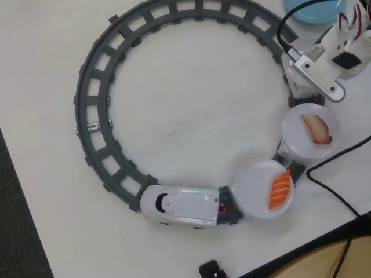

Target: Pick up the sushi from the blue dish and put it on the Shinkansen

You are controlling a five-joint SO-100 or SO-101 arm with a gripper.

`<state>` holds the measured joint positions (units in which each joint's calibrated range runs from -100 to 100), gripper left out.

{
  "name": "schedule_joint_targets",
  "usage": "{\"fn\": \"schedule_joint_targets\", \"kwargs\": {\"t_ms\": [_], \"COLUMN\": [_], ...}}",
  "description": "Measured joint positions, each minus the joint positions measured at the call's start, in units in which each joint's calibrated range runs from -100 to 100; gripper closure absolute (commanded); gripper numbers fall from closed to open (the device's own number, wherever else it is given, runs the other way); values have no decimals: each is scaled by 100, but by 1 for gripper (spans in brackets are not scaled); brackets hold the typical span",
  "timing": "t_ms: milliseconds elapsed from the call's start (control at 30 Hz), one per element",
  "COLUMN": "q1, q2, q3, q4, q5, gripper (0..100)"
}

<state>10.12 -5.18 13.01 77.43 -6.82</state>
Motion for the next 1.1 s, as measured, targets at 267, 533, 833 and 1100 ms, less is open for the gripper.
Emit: {"fn": "schedule_joint_targets", "kwargs": {"t_ms": [267,533,833,1100], "q1": [-47,-134,-520,-646], "q2": [0,-17,-34,-34], "q3": [234,396,531,540], "q4": [0,0,0,0], "q5": [-10,-10,-26,-26], "gripper": [98,97,81,66]}}
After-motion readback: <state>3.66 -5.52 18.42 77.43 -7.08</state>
